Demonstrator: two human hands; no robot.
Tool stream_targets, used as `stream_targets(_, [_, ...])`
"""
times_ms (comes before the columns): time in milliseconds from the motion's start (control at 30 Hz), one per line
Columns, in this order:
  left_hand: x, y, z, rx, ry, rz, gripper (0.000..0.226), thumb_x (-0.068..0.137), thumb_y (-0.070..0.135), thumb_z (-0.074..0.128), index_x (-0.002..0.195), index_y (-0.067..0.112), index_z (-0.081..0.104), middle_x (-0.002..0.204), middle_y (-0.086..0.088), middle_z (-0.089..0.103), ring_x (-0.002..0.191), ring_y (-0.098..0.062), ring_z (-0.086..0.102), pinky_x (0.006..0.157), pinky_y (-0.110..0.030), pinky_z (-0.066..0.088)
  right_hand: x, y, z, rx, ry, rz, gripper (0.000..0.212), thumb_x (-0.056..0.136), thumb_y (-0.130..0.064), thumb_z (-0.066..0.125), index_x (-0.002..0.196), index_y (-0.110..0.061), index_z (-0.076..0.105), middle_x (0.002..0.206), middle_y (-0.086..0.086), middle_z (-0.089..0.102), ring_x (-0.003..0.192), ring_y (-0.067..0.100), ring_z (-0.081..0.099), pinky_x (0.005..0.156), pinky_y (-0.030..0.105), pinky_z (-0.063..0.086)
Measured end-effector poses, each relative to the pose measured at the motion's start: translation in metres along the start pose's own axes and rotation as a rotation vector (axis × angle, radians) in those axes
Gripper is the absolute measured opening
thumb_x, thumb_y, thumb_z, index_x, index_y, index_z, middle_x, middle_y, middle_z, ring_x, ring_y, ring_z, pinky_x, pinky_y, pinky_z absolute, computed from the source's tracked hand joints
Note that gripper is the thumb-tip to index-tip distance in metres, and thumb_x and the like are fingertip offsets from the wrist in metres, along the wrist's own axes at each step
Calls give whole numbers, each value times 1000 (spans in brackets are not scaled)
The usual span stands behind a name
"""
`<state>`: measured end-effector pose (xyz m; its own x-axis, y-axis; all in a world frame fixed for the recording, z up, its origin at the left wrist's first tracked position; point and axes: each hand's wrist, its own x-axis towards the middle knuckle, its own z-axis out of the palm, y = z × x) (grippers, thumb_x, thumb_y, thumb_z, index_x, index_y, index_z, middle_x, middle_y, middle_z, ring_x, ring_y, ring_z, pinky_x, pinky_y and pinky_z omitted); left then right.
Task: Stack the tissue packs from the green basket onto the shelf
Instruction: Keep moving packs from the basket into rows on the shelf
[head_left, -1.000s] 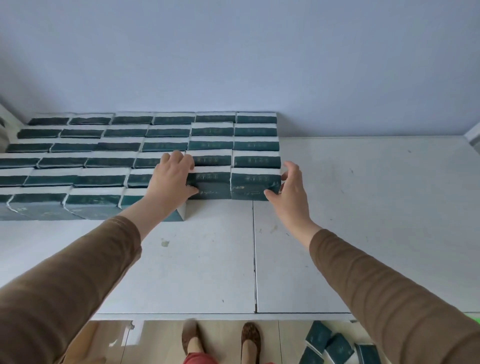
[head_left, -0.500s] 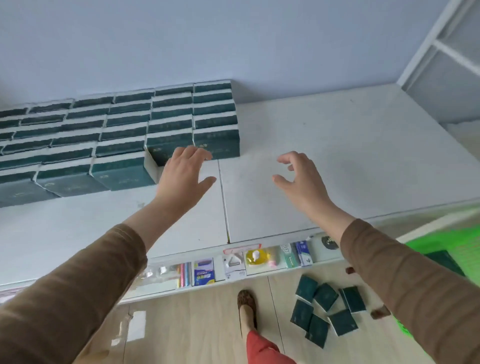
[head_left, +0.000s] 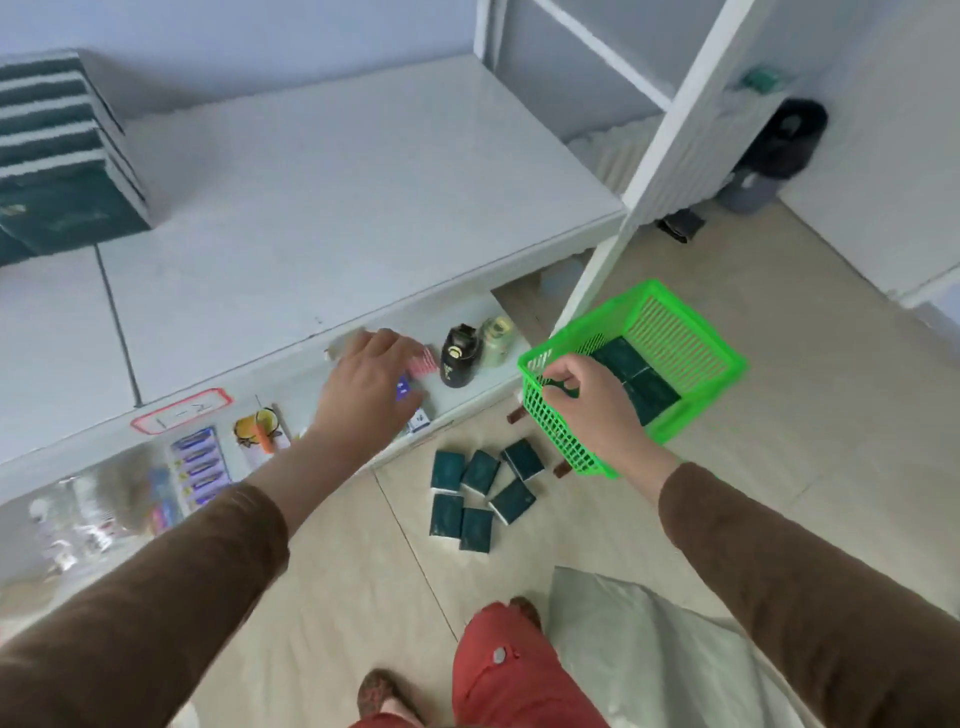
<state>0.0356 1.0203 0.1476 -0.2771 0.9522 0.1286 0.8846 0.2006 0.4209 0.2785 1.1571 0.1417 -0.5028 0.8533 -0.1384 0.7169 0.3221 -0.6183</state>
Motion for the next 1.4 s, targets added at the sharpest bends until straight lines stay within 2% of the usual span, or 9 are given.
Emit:
stream_targets(267, [91,108,149,6,-283,70,40,86,33,68,124,24,57,124,2,54,119,-22,45,99,-38,40,60,182,-35,18,-89,296,20,92,-25,64,111,-20,62,112,-2,66,98,15,62,81,28,45])
stream_targets(400, [145,132,236,44,-427,50,43,88,30,66,129,22,54,127,2,53,120,-22,45,99,-37,40,106,263,-18,16,-254,392,35,93,-25,63,125,-13,58,124,6,63,111,20,61,91,31,46])
stream_targets(533, [200,129,327,160,-593,40,48,90,26,62,135,18,48,133,-1,49,124,-24,44,102,-41,41,149,321,20,-20,-403,454,49,92,-23,61,138,-8,50,134,13,57,121,28,57,99,35,46])
stream_targets(633, [234,114,392,337,-712,92,46,91,20,59,135,14,47,132,-5,49,122,-26,45,96,-42,45,173,356,63,-61,-481,506,46,92,-20,61,134,-3,49,135,18,54,122,33,56,99,35,45])
stream_targets(867, [261,80,517,594,-860,297,37,90,4,51,127,10,54,126,-6,53,114,-26,51,85,-39,49,189,408,162,-175,-475,559,37,93,-14,56,128,-5,47,135,16,47,126,32,48,103,37,41])
stream_targets(1000, [263,67,562,632,-860,399,47,96,12,46,143,12,39,144,-8,42,128,-27,44,100,-39,41,186,418,192,-376,-372,444,28,97,-16,44,124,-9,46,128,11,46,120,28,46,91,36,46])
stream_targets(1133, [258,60,578,699,-771,442,42,95,14,33,134,12,45,134,-6,49,125,-26,43,102,-38,37,188,421,208,-464,-345,261,28,100,-9,30,122,-8,47,122,12,50,115,30,48,91,38,42])
stream_targets(1300, [260,59,578,796,-706,486,30,96,19,48,125,15,51,117,-3,56,119,-27,42,94,-37,34,182,422,215,-473,-368,351,40,102,-13,27,140,-1,34,131,14,50,122,30,46,97,38,39])
stream_targets(1400, [265,63,568,804,-703,509,25,91,11,50,115,14,56,110,-4,55,114,-28,44,92,-37,36,185,426,207,-473,-415,409,32,98,-14,40,129,-7,44,127,12,51,120,30,44,96,39,38])
